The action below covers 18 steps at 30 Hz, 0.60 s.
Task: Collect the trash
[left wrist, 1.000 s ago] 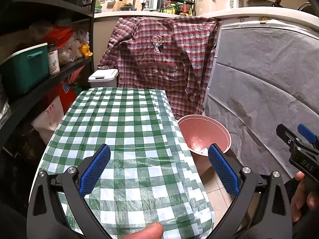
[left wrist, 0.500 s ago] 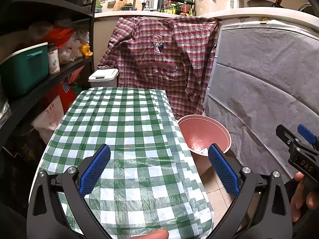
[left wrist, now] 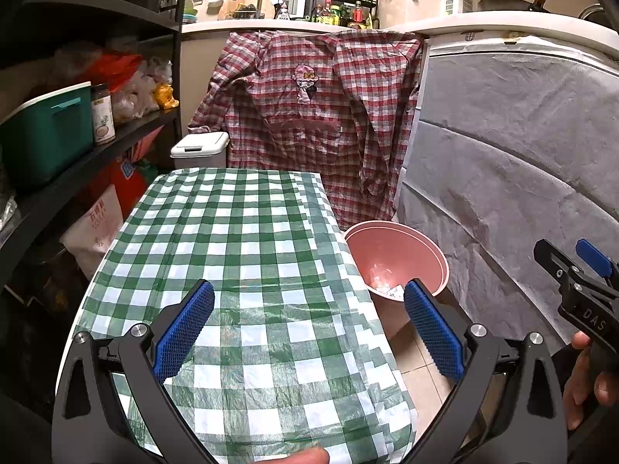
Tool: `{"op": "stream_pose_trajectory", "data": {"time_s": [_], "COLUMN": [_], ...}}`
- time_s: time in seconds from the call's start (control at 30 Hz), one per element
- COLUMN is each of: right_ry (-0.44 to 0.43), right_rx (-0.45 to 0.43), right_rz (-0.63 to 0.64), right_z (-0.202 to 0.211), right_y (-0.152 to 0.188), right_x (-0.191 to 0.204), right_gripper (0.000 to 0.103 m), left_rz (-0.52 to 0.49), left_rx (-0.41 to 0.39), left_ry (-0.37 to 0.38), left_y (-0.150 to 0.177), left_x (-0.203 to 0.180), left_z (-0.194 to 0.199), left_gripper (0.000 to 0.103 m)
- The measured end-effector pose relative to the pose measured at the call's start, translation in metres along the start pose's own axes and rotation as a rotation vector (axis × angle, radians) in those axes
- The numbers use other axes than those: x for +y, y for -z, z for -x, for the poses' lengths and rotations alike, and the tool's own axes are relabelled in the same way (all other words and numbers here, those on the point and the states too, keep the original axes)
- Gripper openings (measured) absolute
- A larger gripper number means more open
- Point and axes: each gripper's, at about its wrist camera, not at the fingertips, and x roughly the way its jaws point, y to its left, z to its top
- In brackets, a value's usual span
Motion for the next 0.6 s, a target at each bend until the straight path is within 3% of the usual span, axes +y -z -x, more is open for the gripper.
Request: {"op": "stream_pose_trajectory", "data": {"time_s": [0.6], "right_ry": [0.0], "right_rx": [0.0], "right_rz": [-0.001], "right_z": [-0.0001], "right_y": [-0.0004], "right_x": [-0.0005], "right_gripper": [0.098], "left_rz": [-0.006], "left_rx": [-0.002], "left_ry": [0.001], "left_y": [0.0026], "left_x": [-0.0037], "left_z": [-0.0018], "left_gripper": [0.095]}}
